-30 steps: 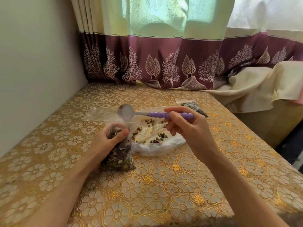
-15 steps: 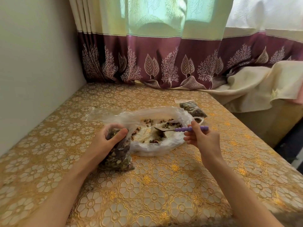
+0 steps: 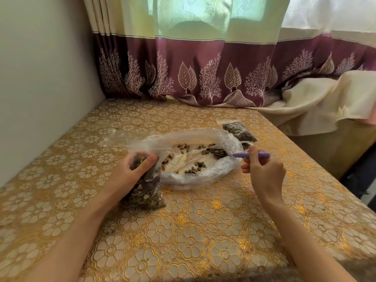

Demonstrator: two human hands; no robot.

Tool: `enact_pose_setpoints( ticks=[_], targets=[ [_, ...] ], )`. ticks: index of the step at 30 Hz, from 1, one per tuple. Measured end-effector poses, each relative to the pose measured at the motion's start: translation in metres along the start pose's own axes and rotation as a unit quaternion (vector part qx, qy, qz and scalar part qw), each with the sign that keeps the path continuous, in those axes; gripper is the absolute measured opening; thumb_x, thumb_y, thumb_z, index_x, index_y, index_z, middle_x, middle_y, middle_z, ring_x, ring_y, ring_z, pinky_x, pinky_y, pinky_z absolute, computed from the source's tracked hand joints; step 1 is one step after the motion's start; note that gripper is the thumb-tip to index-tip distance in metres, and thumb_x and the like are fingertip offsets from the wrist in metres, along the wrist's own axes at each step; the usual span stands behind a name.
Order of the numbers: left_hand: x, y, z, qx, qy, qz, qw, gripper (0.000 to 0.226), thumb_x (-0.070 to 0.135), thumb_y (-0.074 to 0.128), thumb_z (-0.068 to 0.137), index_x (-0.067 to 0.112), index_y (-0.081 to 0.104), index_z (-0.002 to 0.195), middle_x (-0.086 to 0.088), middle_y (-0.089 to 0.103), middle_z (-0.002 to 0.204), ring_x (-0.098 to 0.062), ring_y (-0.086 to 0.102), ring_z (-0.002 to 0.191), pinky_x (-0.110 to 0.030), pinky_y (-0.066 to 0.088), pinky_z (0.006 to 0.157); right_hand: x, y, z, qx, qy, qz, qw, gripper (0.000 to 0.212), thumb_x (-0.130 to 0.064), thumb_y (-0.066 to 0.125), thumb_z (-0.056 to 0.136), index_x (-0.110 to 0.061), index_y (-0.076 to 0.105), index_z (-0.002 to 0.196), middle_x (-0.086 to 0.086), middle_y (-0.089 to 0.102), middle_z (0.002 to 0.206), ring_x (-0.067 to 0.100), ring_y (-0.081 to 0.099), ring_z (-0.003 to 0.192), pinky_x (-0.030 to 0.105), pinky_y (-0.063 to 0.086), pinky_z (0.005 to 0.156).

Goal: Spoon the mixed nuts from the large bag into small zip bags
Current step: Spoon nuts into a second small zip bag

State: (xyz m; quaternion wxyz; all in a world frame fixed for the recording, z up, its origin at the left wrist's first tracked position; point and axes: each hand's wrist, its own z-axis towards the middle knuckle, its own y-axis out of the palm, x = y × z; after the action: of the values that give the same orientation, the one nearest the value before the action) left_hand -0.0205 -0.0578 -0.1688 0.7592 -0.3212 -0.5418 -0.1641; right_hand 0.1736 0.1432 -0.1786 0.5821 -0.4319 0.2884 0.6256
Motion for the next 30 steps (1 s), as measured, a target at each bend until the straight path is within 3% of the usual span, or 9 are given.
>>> enact_pose_setpoints(
  ticks=[3,6,9,14,19,21,24,27,30],
  targets=[
    [0.000,0.000,0.000,-0.002,0.001,0.000,1.000,0.033,0.057,0.055,0.064,0.035,0.058,0.090,0.010,0.063,0.090,0.001,0.060,0.074,-0.005,0.043,0.051,-0.003,0.003,0.003,0.001,-0.058,-0.054,0.997,0.032,-0.028,0.051,0.096,-0.013,0.074,0.080,-0.008,0.063,0.059,0.003,0.061,0.047,0.009,0.043,0.050],
    [0.000,-0.001,0.001,-0.005,0.000,0.007,1.000,0.033,0.057,0.055,0.065,0.036,0.058,0.090,0.012,0.063,0.089,0.004,0.060,0.070,-0.004,0.042,0.050,-0.007,0.012,0.008,-0.012,-0.107,-0.094,0.990,0.032,-0.025,0.052,0.096,-0.008,0.072,0.078,0.003,0.068,0.063,0.018,0.064,0.053,0.033,0.053,0.061],
    [0.000,0.000,0.001,-0.006,0.001,0.002,1.000,0.033,0.057,0.057,0.065,0.035,0.060,0.089,0.011,0.063,0.089,0.008,0.061,0.068,-0.004,0.042,0.050,-0.005,0.019,0.011,-0.019,-0.127,-0.111,0.986,0.032,-0.024,0.053,0.095,-0.003,0.070,0.077,0.008,0.068,0.064,0.025,0.064,0.055,0.043,0.053,0.063],
    [0.000,0.000,0.000,-0.005,-0.001,0.004,1.000,0.032,0.058,0.057,0.064,0.036,0.059,0.088,0.011,0.064,0.089,0.006,0.062,0.069,-0.005,0.043,0.051,0.002,0.021,0.005,-0.017,-0.140,-0.094,0.985,0.026,-0.023,0.058,0.093,-0.004,0.072,0.083,0.008,0.068,0.065,0.023,0.064,0.053,0.041,0.053,0.056],
    [0.001,0.001,0.001,-0.007,0.000,0.009,1.000,0.036,0.058,0.057,0.063,0.035,0.059,0.089,0.010,0.064,0.090,0.004,0.062,0.071,-0.007,0.043,0.053,0.004,0.021,0.004,-0.018,-0.066,-0.025,0.997,0.020,-0.018,0.056,0.094,-0.032,0.058,0.079,-0.006,0.067,0.070,-0.001,0.062,0.050,0.011,0.048,0.049],
    [0.002,0.000,0.000,-0.012,-0.002,0.008,1.000,0.039,0.058,0.056,0.063,0.033,0.060,0.092,0.008,0.065,0.091,0.000,0.062,0.076,-0.011,0.043,0.057,0.006,0.020,0.006,-0.017,-0.008,0.011,1.000,0.018,-0.017,0.055,0.095,-0.030,0.058,0.083,-0.008,0.068,0.074,-0.002,0.062,0.050,0.012,0.050,0.052],
    [0.002,0.000,-0.001,-0.015,-0.002,0.005,1.000,0.040,0.057,0.057,0.064,0.031,0.060,0.094,0.008,0.066,0.091,-0.001,0.063,0.077,-0.010,0.043,0.058,0.007,0.018,0.008,-0.013,0.061,0.038,0.997,0.014,-0.018,0.053,0.096,-0.017,0.066,0.088,-0.005,0.071,0.075,0.004,0.062,0.051,0.026,0.056,0.060],
    [0.002,0.000,-0.001,-0.016,-0.004,0.002,1.000,0.040,0.057,0.057,0.064,0.031,0.060,0.094,0.007,0.066,0.091,-0.002,0.063,0.076,-0.011,0.043,0.058,0.005,0.015,0.010,0.007,0.066,0.024,0.998,0.026,-0.024,0.053,0.096,-0.015,0.072,0.080,0.001,0.070,0.066,0.010,0.061,0.049,0.034,0.056,0.063],
    [0.002,0.000,-0.001,-0.018,-0.002,0.004,1.000,0.038,0.057,0.056,0.064,0.032,0.059,0.093,0.006,0.066,0.091,-0.005,0.063,0.080,-0.014,0.043,0.060,0.003,0.013,0.011,0.018,0.057,0.026,0.998,0.028,-0.029,0.054,0.095,-0.018,0.073,0.077,0.001,0.067,0.060,0.008,0.061,0.045,0.029,0.055,0.059]
  ],
)
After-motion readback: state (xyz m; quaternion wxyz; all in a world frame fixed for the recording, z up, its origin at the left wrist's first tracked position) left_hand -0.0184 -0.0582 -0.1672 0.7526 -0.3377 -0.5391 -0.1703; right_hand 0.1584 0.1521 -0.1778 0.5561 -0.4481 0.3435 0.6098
